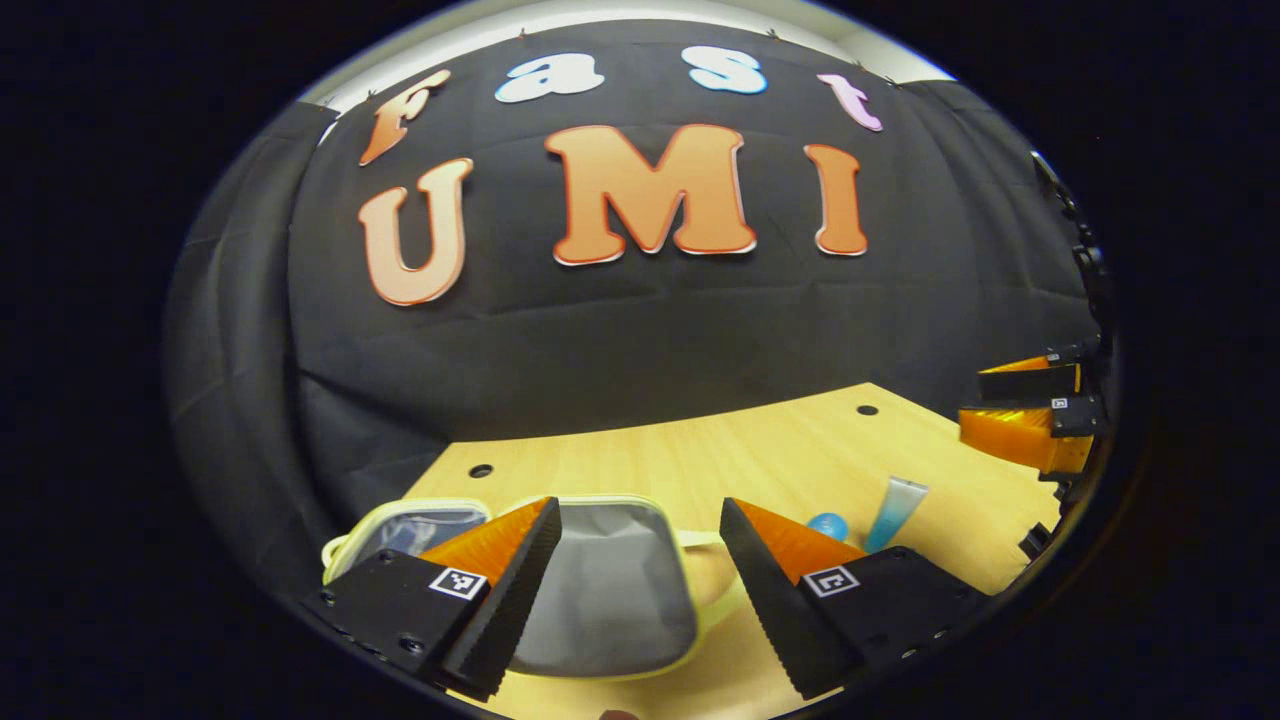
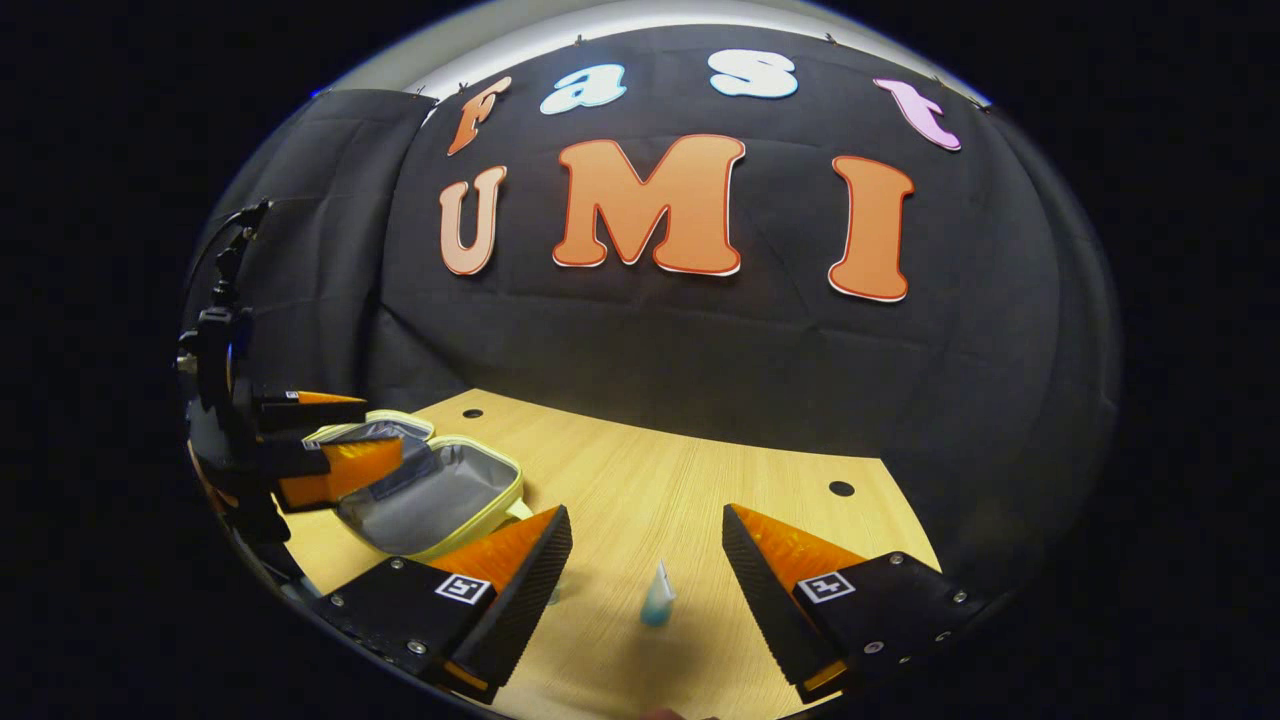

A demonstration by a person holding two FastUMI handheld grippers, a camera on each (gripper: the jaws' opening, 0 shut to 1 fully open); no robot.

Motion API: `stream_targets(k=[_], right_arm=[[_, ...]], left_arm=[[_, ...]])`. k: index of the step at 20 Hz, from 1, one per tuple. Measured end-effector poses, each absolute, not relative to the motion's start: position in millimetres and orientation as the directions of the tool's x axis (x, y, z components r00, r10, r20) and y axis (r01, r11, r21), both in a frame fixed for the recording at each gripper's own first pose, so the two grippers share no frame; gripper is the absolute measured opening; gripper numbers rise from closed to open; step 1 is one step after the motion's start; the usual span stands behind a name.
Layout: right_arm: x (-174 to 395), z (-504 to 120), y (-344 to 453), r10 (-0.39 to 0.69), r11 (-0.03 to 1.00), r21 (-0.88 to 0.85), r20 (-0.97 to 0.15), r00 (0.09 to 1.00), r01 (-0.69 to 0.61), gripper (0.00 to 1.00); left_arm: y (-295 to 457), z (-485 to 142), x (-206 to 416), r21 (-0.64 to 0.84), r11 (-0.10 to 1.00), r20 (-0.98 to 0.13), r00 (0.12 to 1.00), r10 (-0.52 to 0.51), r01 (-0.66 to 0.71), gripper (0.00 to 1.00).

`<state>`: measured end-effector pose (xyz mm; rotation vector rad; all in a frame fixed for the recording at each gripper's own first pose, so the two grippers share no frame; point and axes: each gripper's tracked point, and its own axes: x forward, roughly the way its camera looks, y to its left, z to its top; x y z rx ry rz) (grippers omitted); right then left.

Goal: First open the suitcase, pack the skin care products into it, and then close the suitcase.

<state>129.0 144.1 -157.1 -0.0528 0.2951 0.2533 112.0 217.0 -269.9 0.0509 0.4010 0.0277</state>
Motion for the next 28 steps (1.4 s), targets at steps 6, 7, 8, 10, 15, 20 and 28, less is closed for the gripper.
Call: stream_targets(k=[6,7,8,10,15,20,28], right_arm=[[136.2,-183.6,136.9,0.292,0.949,-0.024,-0.311,0.904,-0.315,0.96],[137.7,-188.8,135.2,0.297,0.947,-0.028,-0.313,0.902,-0.321,0.96],[138.9,-194.7,135.5,0.305,0.944,-0.026,-0.315,0.899,-0.330,0.96],[140.9,-207.7,135.5,0.316,0.940,-0.021,-0.326,0.891,-0.341,0.96],[144.9,-243.0,134.1,0.324,0.933,-0.029,-0.369,0.871,-0.359,0.96],[152.9,-266.8,132.1,0.336,0.925,-0.037,-0.385,0.859,-0.378,0.96],[157.9,-304.6,142.5,0.368,0.913,0.005,-0.444,0.817,-0.408,0.96]], left_arm=[[137.7,-318.1,117.4,0.046,0.997,-0.426,0.904,-0.040,0.066,0.99],[127.8,-332.2,117.2,0.043,0.997,-0.434,0.900,-0.044,0.070,0.99],[117.9,-344.5,118.9,0.032,0.997,-0.441,0.896,-0.055,0.077,0.99],[102.2,-361.7,120.2,0.015,0.997,-0.455,0.888,-0.064,0.079,0.99],[75.1,-406.7,134.4,-0.007,0.996,-0.480,0.873,-0.082,0.090,0.85],[68.4,-441.7,151.7,-0.030,0.996,-0.514,0.853,-0.090,0.088,0.69],[70.0,-452.7,158.9,-0.079,0.995,-0.521,0.848,-0.097,0.064,0.48]])
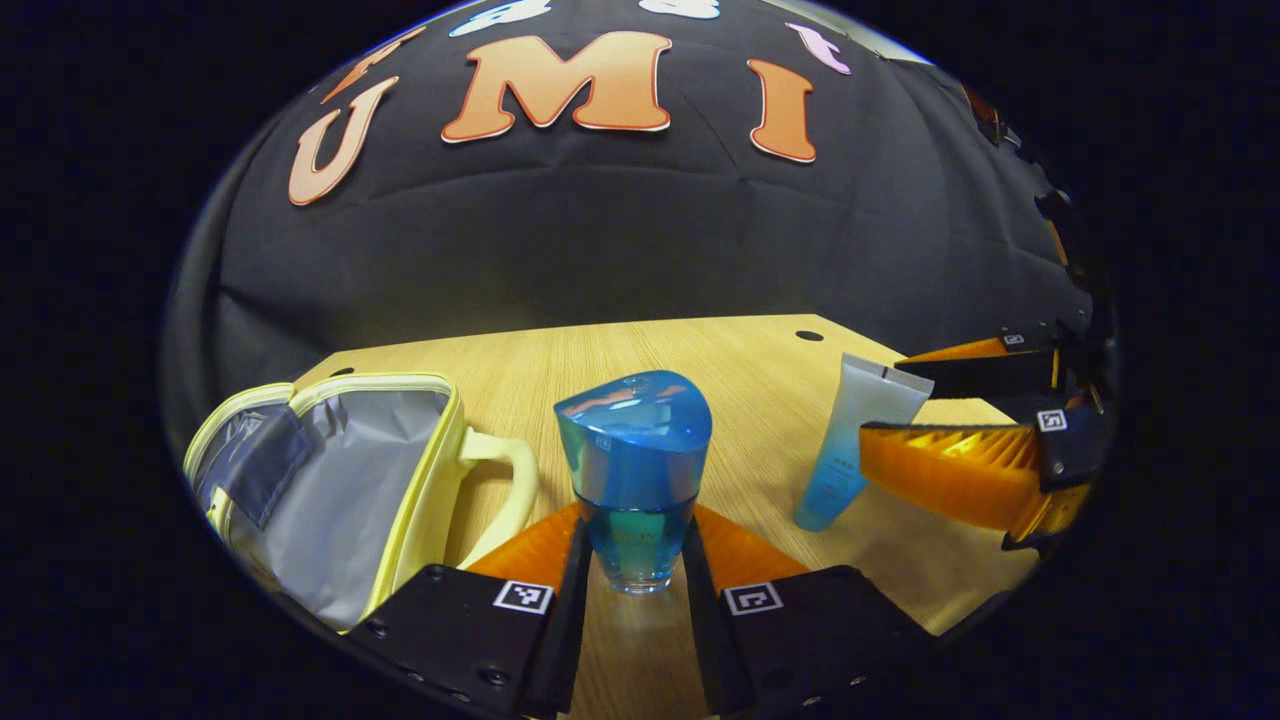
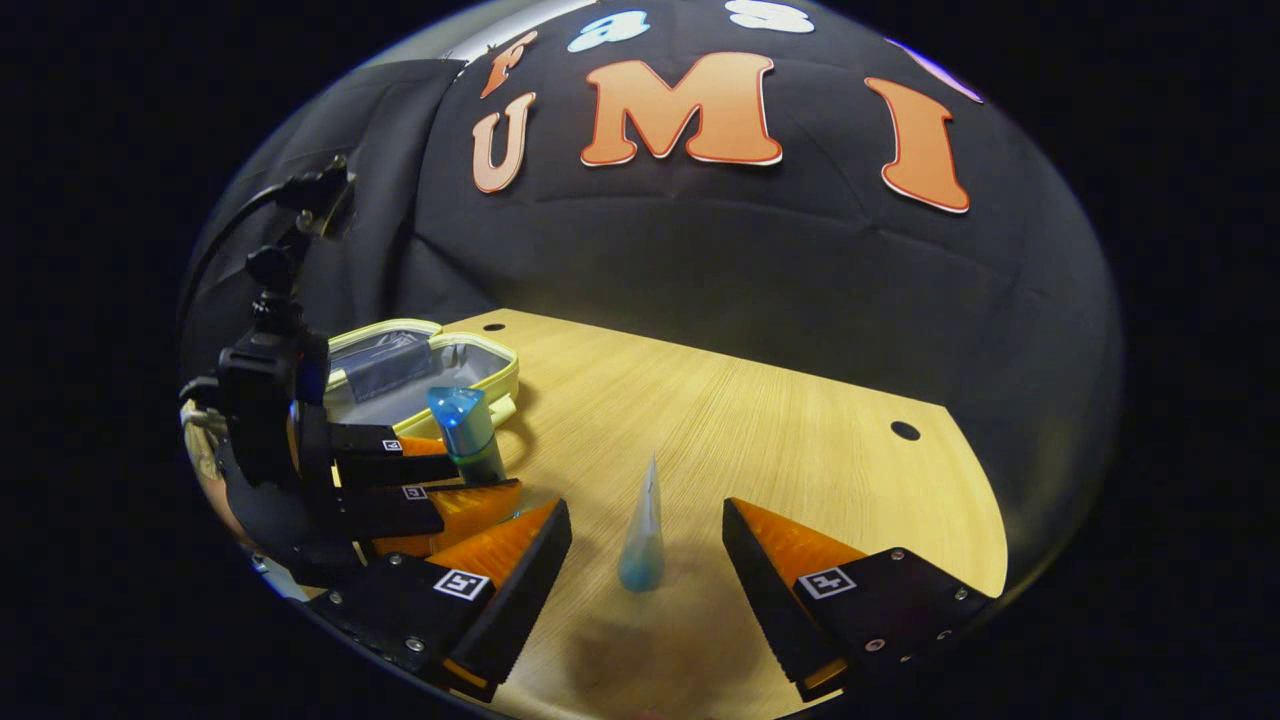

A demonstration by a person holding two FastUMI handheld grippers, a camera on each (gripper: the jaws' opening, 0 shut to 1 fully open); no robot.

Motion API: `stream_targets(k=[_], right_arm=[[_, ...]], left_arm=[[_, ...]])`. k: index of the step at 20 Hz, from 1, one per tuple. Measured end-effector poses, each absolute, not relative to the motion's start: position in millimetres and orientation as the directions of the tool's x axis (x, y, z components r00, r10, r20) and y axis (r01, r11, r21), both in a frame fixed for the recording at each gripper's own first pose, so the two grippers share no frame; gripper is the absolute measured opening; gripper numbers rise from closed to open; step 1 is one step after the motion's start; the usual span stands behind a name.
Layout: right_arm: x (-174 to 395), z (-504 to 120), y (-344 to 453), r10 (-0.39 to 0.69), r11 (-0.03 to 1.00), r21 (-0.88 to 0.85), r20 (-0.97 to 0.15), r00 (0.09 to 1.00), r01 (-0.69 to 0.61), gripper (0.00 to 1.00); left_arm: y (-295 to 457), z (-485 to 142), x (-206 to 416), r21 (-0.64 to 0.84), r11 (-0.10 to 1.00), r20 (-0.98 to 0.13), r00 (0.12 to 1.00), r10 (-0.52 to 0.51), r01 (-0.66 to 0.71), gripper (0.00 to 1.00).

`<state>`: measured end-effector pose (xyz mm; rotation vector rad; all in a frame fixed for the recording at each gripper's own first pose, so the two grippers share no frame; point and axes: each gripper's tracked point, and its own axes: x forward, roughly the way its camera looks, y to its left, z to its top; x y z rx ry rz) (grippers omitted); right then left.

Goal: First open the suitcase, pack the skin care products into it, and then close the suitcase.

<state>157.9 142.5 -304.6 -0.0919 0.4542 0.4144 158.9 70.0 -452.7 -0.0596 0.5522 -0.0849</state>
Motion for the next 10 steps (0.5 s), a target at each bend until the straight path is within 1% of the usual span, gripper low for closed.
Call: stream_targets(k=[3,7,9,10], right_arm=[[160.2,-321.8,147.8,0.378,0.915,0.053,-0.462,0.802,-0.400,0.97],[168.6,-341.0,155.2,0.379,0.916,0.073,-0.483,0.789,-0.395,0.93],[172.1,-343.7,159.8,0.392,0.913,0.096,-0.482,0.784,-0.397,0.88],[173.1,-343.5,164.6,0.404,0.909,0.112,-0.478,0.780,-0.402,0.83]], left_arm=[[72.0,-450.4,158.1,-0.078,0.995,-0.521,0.849,-0.087,0.054,0.48],[77.1,-427.3,159.7,-0.089,0.995,-0.484,0.871,-0.085,0.047,0.48],[79.9,-412.4,161.9,-0.089,0.995,-0.469,0.879,-0.085,0.048,0.48],[82.3,-404.6,163.7,-0.089,0.995,-0.462,0.883,-0.081,0.045,0.48]])
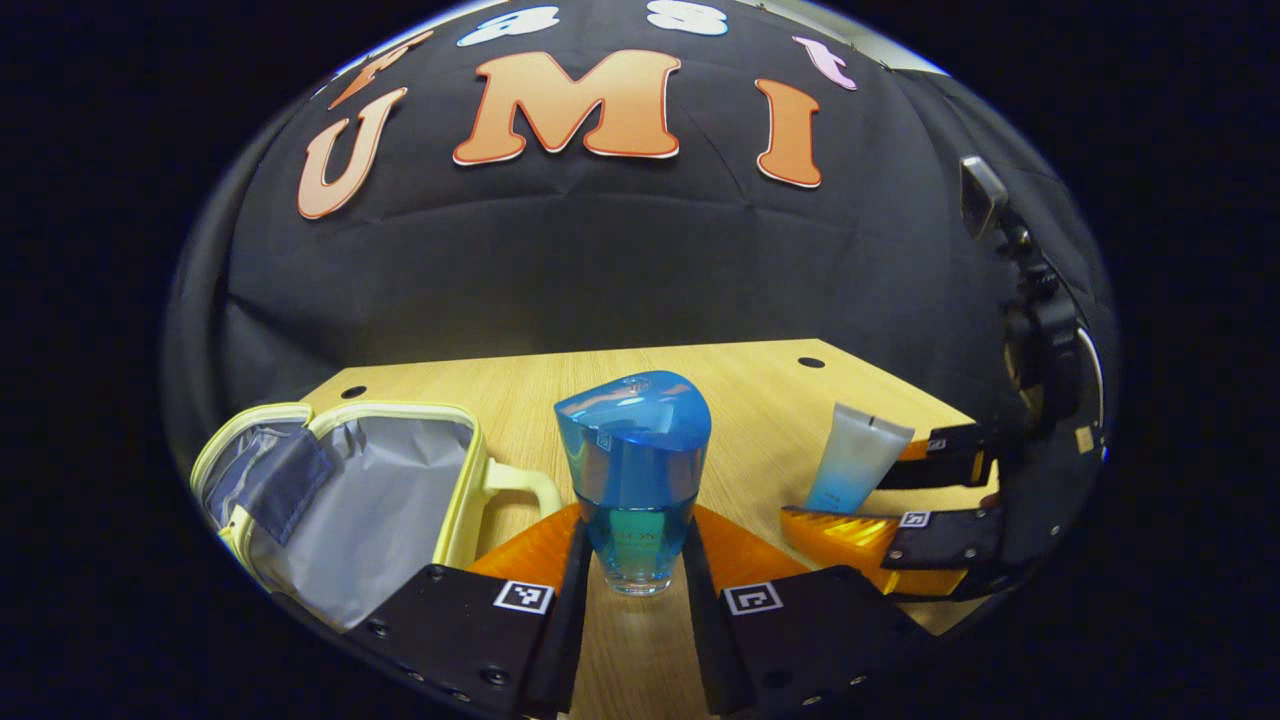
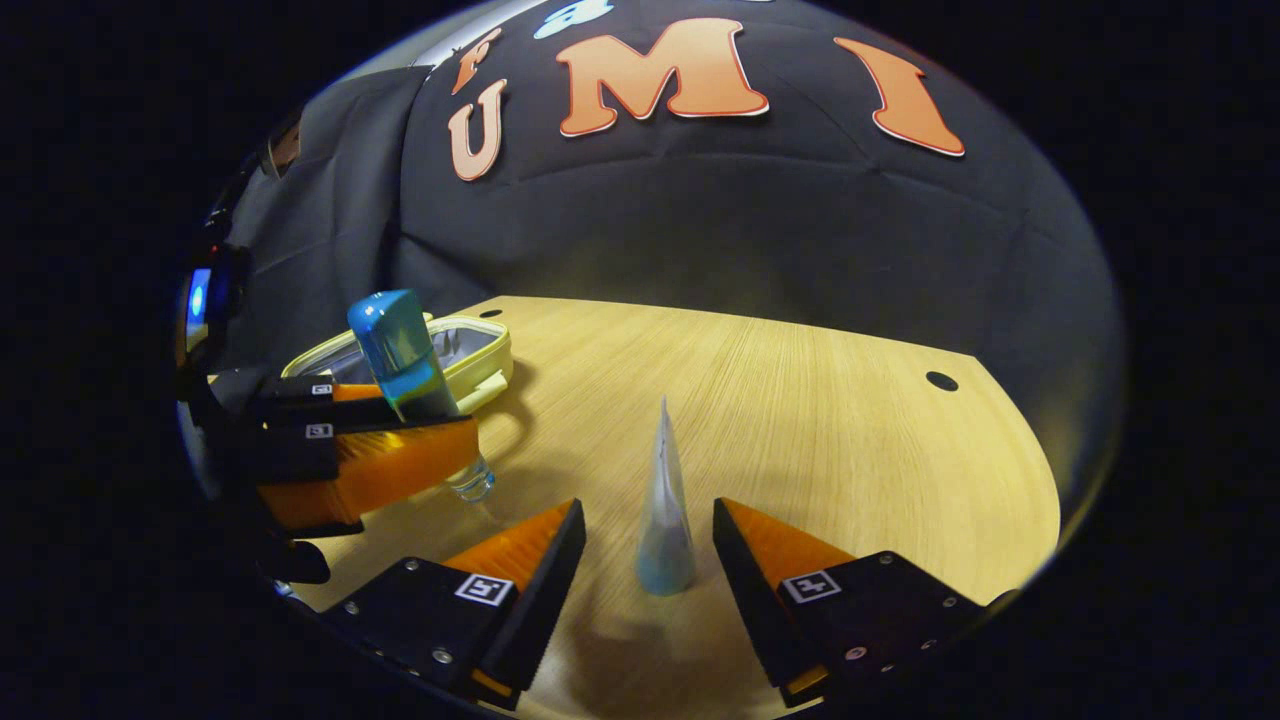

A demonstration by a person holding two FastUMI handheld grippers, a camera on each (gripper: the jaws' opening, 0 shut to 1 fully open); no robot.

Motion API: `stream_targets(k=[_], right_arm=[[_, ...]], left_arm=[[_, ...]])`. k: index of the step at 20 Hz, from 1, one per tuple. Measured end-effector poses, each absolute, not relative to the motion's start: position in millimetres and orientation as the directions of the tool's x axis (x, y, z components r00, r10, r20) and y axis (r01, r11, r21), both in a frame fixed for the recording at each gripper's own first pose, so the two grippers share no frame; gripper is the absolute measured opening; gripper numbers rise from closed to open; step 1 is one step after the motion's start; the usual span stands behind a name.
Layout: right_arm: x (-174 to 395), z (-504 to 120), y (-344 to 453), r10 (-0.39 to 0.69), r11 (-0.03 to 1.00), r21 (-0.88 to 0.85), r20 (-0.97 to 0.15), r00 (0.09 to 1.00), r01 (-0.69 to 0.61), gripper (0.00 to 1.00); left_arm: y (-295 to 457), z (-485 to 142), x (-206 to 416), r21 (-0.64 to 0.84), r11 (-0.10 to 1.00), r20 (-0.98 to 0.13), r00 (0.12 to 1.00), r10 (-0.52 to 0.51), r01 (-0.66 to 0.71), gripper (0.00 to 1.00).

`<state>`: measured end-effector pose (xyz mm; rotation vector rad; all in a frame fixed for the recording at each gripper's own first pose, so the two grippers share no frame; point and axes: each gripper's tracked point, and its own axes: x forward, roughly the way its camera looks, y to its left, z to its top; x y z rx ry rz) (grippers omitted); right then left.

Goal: First open the suitcase, pack the skin care products into it, and then close the suitcase.

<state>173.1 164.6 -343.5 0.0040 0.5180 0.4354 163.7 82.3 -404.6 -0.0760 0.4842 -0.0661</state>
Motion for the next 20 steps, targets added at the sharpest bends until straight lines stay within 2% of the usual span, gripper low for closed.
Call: stream_targets(k=[3,6,9,14,16,17,20], right_arm=[[176.7,-336.8,170.6,0.416,0.904,0.115,-0.461,0.784,-0.412,0.63],[175.3,-329.7,173.2,0.431,0.899,0.139,-0.454,0.780,-0.415,0.56],[177.7,-325.0,174.5,0.433,0.899,0.156,-0.455,0.778,-0.409,0.29],[180.6,-323.5,173.5,0.431,0.900,0.154,-0.460,0.777,-0.408,0.28],[178.9,-324.3,176.0,0.437,0.897,0.169,-0.464,0.770,-0.408,0.20],[179.4,-323.5,176.8,0.442,0.895,0.172,-0.463,0.768,-0.411,0.24],[178.9,-323.2,174.6,0.438,0.897,0.171,-0.465,0.769,-0.408,0.20]], left_arm=[[93.2,-382.9,166.6,-0.070,0.997,-0.437,0.898,-0.051,0.023,0.47],[105.3,-362.1,166.9,-0.046,0.999,-0.420,0.907,-0.020,0.001,0.47],[117.6,-344.5,163.8,-0.020,1.000,-0.407,0.913,0.007,-0.017,0.47],[129.7,-334.8,154.1,-0.014,0.999,-0.414,0.910,0.034,-0.044,0.48],[132.6,-335.8,150.7,-0.019,0.998,-0.423,0.905,0.042,-0.055,0.47],[134.3,-336.2,149.8,-0.019,0.998,-0.426,0.904,0.043,-0.057,0.47],[139.3,-339.9,144.0,-0.015,0.998,-0.430,0.901,0.054,-0.066,0.47]])
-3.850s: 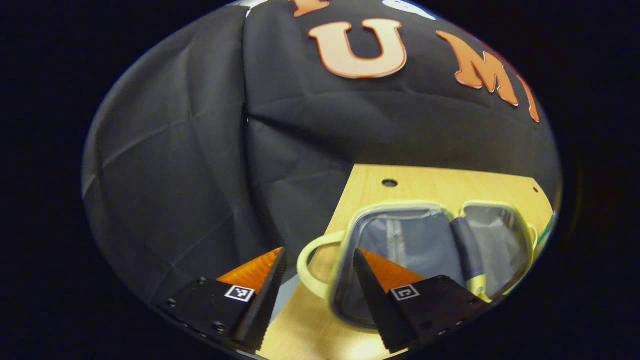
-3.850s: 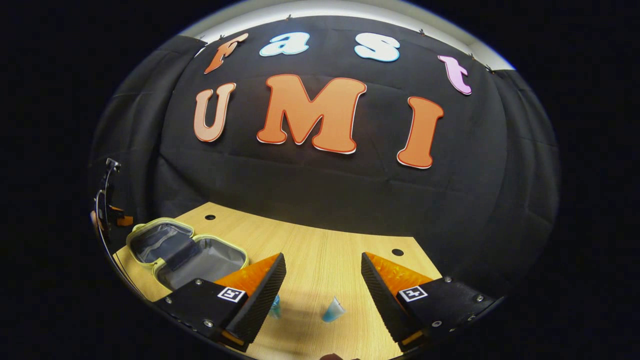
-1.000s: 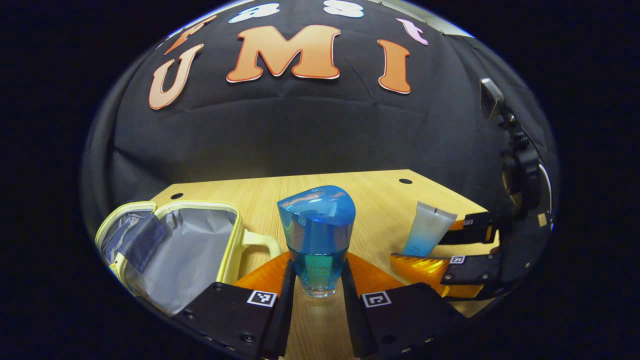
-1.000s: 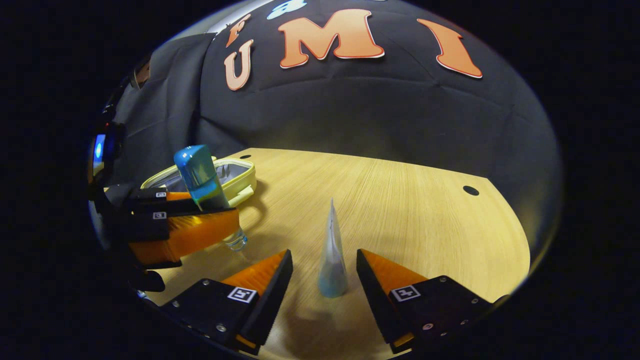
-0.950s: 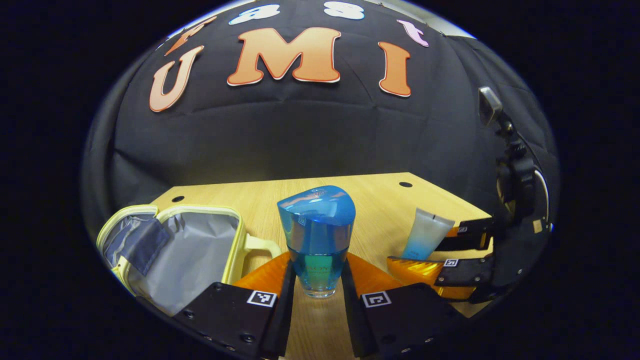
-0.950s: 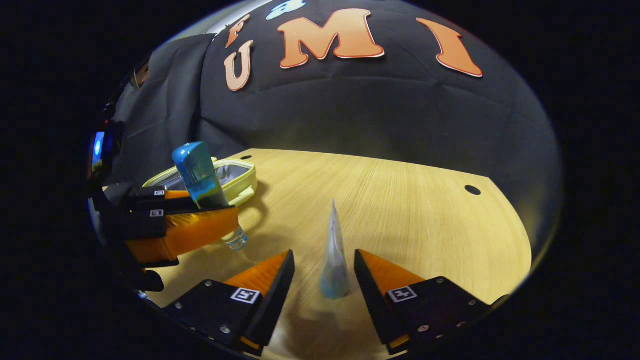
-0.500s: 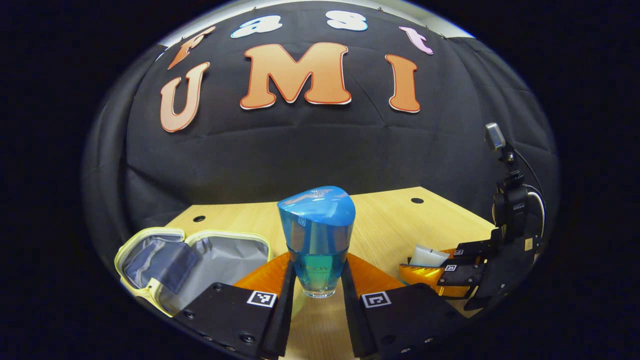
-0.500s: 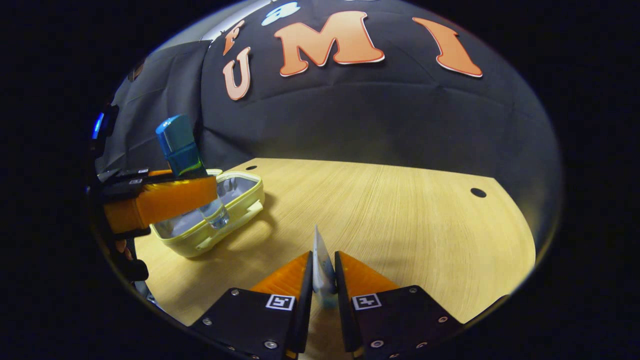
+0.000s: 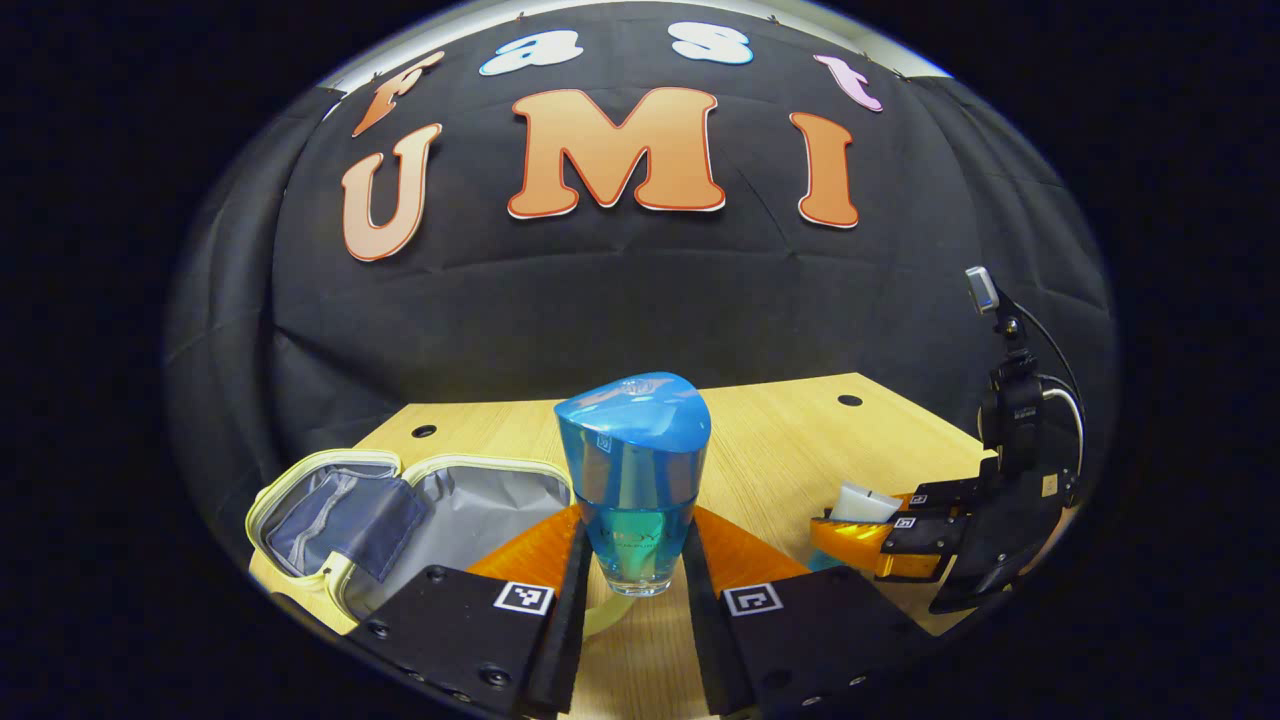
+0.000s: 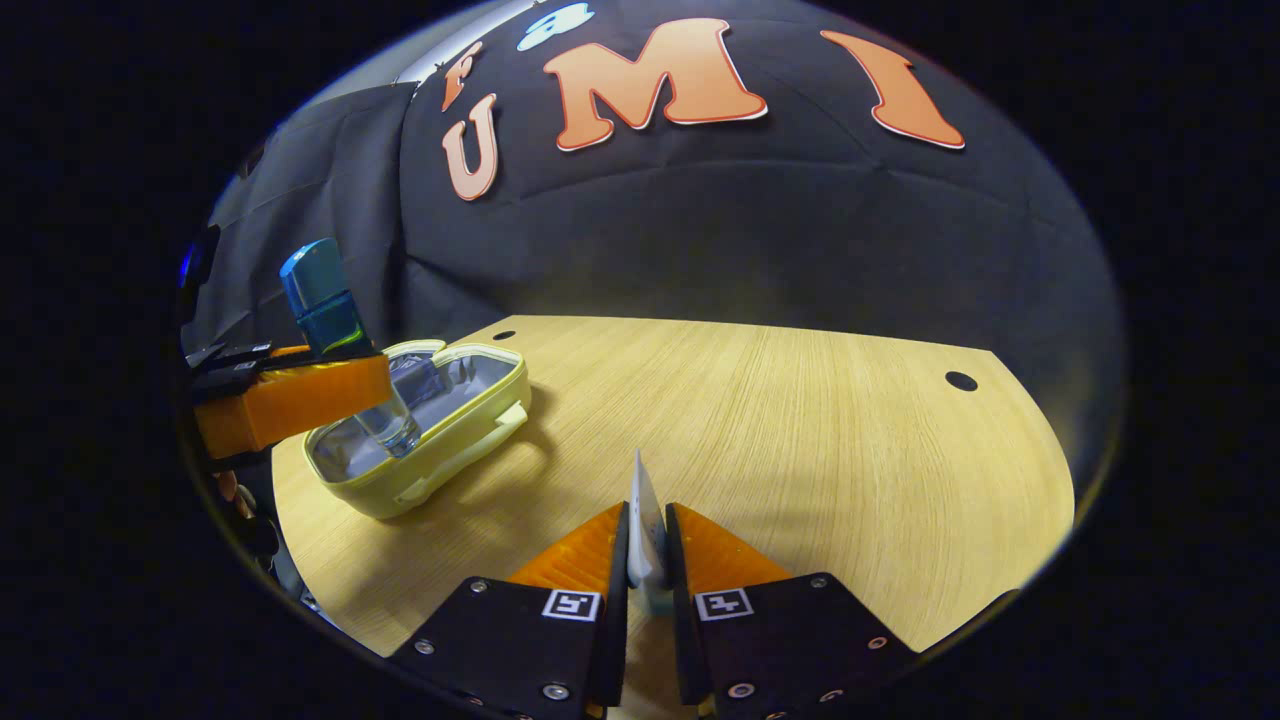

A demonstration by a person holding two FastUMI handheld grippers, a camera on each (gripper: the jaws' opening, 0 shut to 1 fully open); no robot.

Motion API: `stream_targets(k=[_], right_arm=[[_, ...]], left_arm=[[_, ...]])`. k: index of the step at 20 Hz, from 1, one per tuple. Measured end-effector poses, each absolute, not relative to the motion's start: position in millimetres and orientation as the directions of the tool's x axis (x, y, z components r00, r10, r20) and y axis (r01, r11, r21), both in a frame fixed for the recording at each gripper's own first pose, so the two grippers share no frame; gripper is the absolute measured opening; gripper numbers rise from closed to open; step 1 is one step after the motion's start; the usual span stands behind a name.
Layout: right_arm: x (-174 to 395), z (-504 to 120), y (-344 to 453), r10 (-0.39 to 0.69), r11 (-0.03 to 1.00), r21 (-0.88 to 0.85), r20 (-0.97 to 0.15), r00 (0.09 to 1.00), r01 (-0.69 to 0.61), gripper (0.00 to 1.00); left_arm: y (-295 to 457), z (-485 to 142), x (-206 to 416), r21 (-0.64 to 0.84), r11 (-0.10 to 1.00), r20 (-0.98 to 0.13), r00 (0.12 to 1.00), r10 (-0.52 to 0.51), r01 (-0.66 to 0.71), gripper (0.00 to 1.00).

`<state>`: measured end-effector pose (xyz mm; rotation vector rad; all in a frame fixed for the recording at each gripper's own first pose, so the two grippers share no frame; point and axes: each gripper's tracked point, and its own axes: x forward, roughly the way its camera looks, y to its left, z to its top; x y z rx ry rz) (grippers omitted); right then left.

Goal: First open the suitcase, pack the skin care products into it, and then close the suitcase.

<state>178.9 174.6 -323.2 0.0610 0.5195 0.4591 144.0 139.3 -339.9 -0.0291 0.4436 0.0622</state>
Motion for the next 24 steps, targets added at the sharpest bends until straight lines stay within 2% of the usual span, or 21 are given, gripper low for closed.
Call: stream_targets(k=[7,17,24], right_arm=[[171.3,-307.5,179.5,0.459,0.886,0.174,-0.460,0.760,-0.429,0.17],[160.6,-185.3,197.1,0.530,0.847,0.152,-0.328,0.782,-0.510,0.17],[142.4,-135.7,231.7,0.606,0.795,0.185,-0.277,0.746,-0.577,0.17]], left_arm=[[151.0,-338.2,140.4,-0.013,0.996,-0.433,0.899,0.073,-0.087,0.47],[200.1,-281.5,133.3,0.002,0.988,-0.413,0.900,0.139,-0.152,0.47],[264.6,-263.7,113.2,-0.017,0.970,-0.456,0.865,0.207,-0.241,0.47]])
